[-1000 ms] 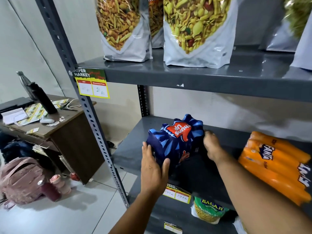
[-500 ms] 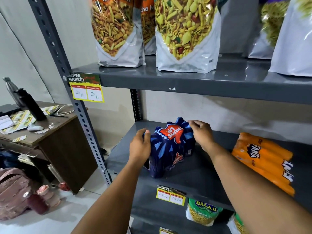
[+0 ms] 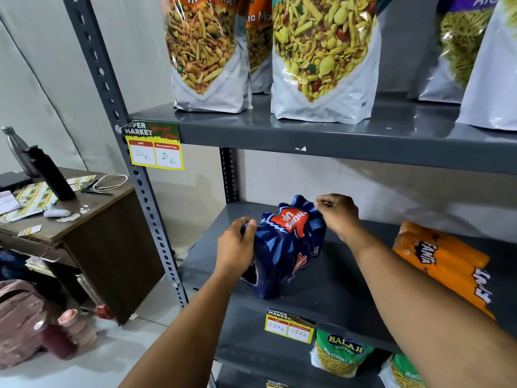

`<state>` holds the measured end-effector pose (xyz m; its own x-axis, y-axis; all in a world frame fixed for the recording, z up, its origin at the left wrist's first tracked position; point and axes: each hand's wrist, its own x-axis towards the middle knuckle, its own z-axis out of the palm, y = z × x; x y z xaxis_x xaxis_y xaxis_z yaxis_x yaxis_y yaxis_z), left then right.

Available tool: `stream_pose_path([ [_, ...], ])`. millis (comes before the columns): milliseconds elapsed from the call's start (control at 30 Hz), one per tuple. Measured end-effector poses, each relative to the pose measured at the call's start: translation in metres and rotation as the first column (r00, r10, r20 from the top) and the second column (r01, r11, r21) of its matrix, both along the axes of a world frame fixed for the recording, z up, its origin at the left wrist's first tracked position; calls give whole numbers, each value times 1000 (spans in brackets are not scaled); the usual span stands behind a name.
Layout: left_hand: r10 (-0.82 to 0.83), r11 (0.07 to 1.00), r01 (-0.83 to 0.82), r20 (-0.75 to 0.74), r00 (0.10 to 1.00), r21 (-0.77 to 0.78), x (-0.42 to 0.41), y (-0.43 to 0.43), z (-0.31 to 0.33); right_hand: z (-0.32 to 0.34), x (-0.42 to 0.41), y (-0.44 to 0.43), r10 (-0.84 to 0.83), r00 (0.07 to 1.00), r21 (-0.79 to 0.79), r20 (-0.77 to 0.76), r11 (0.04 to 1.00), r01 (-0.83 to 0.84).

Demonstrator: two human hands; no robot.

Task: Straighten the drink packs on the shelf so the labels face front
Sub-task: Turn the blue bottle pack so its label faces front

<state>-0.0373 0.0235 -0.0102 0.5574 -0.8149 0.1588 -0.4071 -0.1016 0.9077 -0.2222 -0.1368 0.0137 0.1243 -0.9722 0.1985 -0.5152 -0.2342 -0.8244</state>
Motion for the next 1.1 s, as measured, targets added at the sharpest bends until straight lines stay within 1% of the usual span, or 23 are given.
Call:
stream_pose_path([
  [67,17,1000,-17,24,1000,-24,-8,12,-3,9,10,-2,-5,994,-24,-107,1000,3],
  [133,62,998,-59,92,994,-34,-17,27,-7,20,27,-6,9,977,-12,-214,1000,-12],
  [200,88,996,-83,177,980,-36,-22,41,-10,29,45,-10,52,962,15,-269,999,-49],
  [267,35,998,-24,233,972,-50,-21,55,-15,32,64,-14,159,945,70,-284,987,-145],
  [333,-46,997,59,259,965,-45,-14,66,-17,33,80,-13,297,929,170,-221,950,-264],
  [400,-57,997,68,219,974,-43,4,66,-17,32,93,-7,373,922,253,-100,906,-339],
  [433,-23,998,32,180,983,-45,14,62,-15,34,95,-2,384,921,249,-64,900,-358],
  [467,17,999,-11,127,992,-44,27,56,-12,37,96,5,379,924,207,-59,910,-360],
  [533,47,999,-46,6,999,-27,52,38,-5,40,86,26,323,946,62,-35,945,-321],
  [600,26,1000,-27,-75,997,-13,71,17,5,33,67,61,263,957,-60,125,964,-257],
  [633,6,1000,-6,-102,995,-1,78,6,11,24,58,83,233,948,-94,218,972,-217],
  [667,-13,1000,15,-109,994,15,82,-7,16,12,51,106,196,941,-109,275,979,-172],
  [700,-32,999,37,-100,994,40,84,-19,21,-2,48,130,150,944,-114,295,986,-121],
  [767,-97,989,106,-89,991,100,84,-39,31,-30,53,168,72,952,-87,299,995,-48],
  [833,-176,969,185,-68,982,161,80,-57,36,-48,64,184,45,941,-35,336,999,-36],
  [900,-215,952,222,-56,975,209,78,-68,32,-56,70,183,25,928,15,371,999,-32],
  [1000,-204,957,218,-91,975,192,80,-72,21,-57,73,163,-27,886,129,463,991,-37],
  [1100,-147,974,159,-85,986,163,81,-64,16,-59,69,142,-21,854,143,520,988,-63],
])
